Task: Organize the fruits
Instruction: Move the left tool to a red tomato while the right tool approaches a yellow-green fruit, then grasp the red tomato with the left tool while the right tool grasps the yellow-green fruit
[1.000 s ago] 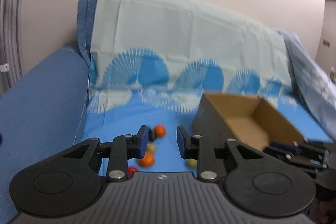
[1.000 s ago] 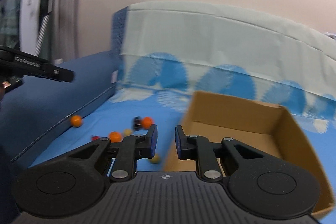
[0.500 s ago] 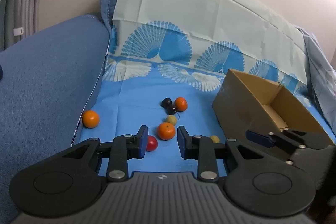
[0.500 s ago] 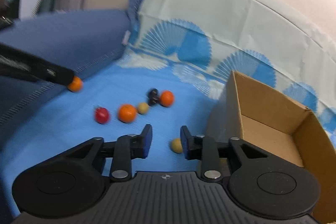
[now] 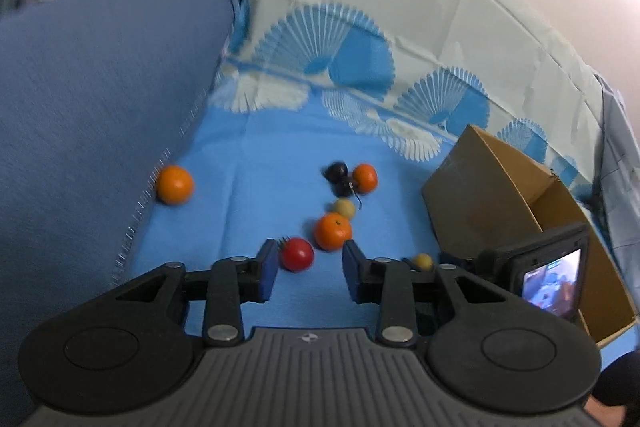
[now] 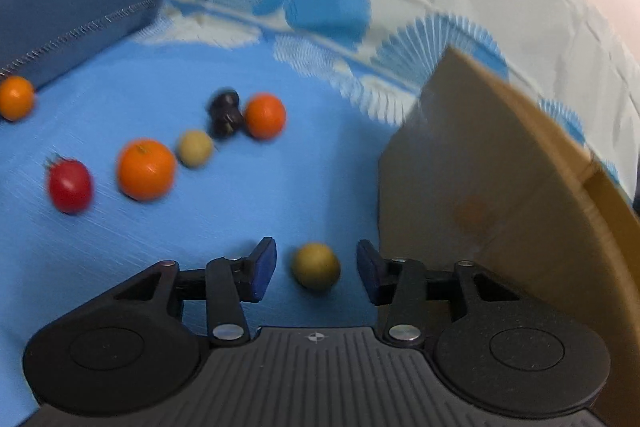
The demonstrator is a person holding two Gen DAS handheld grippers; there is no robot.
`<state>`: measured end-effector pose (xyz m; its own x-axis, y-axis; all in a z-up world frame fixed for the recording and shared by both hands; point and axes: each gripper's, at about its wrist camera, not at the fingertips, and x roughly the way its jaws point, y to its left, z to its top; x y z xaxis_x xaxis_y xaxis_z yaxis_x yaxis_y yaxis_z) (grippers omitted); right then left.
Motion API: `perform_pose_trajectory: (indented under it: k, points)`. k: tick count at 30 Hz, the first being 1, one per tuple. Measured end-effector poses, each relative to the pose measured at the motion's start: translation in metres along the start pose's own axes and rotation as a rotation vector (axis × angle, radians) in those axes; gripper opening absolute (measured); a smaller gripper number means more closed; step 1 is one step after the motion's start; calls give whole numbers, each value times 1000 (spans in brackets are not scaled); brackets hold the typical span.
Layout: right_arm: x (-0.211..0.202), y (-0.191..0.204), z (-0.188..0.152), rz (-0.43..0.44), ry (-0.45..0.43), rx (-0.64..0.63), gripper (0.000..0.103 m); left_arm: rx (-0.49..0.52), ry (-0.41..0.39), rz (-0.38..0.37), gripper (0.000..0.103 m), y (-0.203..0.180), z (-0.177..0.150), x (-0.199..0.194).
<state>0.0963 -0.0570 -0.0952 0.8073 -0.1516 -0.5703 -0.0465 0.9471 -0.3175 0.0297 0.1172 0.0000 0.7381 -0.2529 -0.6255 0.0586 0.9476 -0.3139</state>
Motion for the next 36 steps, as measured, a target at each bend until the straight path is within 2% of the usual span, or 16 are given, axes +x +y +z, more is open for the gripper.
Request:
perform_pose_trajectory:
  k: [1,3,10,13,17,20,25,27,28,31,36]
  points:
    - [3,1,-1,2,6,5,41,-11,22,-6,45,2,1,6]
    - [3,0,0,22,5,25,28,-39,66,-14,49,7,3,18]
    - [-12,-6,0,141,-19,88,28,-283,80,-30,51,34,3,50]
    - [-20,-11,-3,208,25,144,28,-364,73,-19,51,39,-2,64]
    - [-31,-16,-7,289,71,188,28,-318,100,7,51,28,-5,78]
    - [-36,-12,-10,342,89,152,28,-262,107,30,51,18,-7,84]
    - [-40,-6,-14,339,80,94,29,-252,89,46,49,17,-9,91]
    - [-41,-9,-14,350,82,102,28,-242,85,52,43,16,-9,93]
    - [-42,-12,-15,357,85,108,28,-232,89,61,32,15,-9,95]
    - [-48,-20,-12,382,100,135,28,-233,77,64,32,16,-9,92]
    - [-80,-38,-12,490,126,192,28,-247,60,40,31,19,-10,72]
